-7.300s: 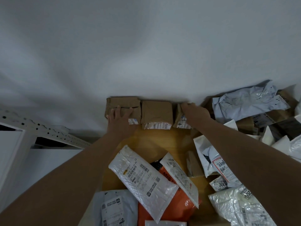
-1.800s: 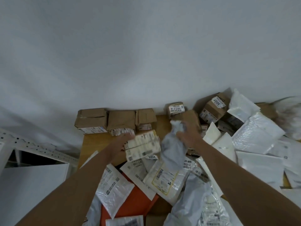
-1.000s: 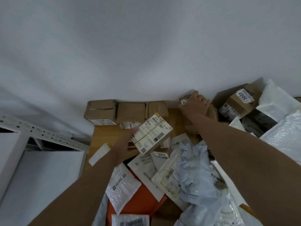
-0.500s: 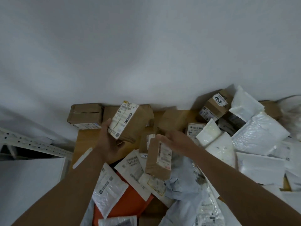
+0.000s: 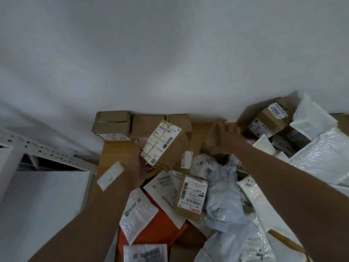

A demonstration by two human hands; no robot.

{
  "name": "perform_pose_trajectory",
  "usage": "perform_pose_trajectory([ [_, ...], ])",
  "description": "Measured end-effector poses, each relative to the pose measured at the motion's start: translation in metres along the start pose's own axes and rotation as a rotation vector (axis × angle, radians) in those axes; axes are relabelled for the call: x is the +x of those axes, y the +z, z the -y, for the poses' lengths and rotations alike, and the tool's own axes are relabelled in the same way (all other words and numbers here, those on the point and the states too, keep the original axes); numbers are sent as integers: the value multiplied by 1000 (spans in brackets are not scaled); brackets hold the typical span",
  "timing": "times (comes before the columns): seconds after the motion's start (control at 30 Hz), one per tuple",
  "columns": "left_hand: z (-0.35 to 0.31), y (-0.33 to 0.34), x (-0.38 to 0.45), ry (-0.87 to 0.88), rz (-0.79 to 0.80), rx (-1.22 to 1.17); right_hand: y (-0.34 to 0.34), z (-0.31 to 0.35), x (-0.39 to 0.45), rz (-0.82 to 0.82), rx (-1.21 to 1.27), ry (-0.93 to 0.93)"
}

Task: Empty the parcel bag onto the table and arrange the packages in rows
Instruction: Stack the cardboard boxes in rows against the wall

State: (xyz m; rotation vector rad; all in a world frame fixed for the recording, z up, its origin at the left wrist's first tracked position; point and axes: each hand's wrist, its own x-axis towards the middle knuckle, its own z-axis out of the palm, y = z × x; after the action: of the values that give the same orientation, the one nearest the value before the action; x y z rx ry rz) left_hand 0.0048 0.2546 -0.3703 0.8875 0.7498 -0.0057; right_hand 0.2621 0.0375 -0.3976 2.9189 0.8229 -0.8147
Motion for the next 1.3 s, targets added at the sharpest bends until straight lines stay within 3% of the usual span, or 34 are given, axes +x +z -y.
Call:
perform_pose_trajectory([
  [0.13, -1, 1, 1, -30, -4, -27, -12, -5, 10, -216, 197, -156],
  [0.23, -1, 7, 4, -57, 9, -66, -29, -13, 9, -168, 419, 9],
  [0.33, 2, 12, 6, -71, 21, -38, -28, -22, 7, -299, 497, 171],
  [0.47, 6, 16, 6, -97, 42, 12, -14, -22, -5, -465, 432, 145],
  [0.6, 7, 15, 5, -113, 26, 53, -12, -7, -13, -313, 378, 199],
  [0.7, 7, 15, 5, -108, 21, 35, -11, 0, -10, -301, 381, 194],
  [0.83, 6, 12, 6, -103, 18, -30, -9, 2, -10, -308, 874, 204],
  [0.93, 1, 11, 6, -92, 11, -67, -1, -4, -18, -171, 1069, 239],
  [1.0, -1, 10, 7, -83, 12, -80, 5, -9, -18, -127, 952, 179],
  [1.1, -4, 10, 7, -62, 17, -105, 8, -6, -21, -232, 626, 196],
  [1.3, -6, 14, 8, -52, -15, -57, 20, 5, -25, -429, 344, 152],
])
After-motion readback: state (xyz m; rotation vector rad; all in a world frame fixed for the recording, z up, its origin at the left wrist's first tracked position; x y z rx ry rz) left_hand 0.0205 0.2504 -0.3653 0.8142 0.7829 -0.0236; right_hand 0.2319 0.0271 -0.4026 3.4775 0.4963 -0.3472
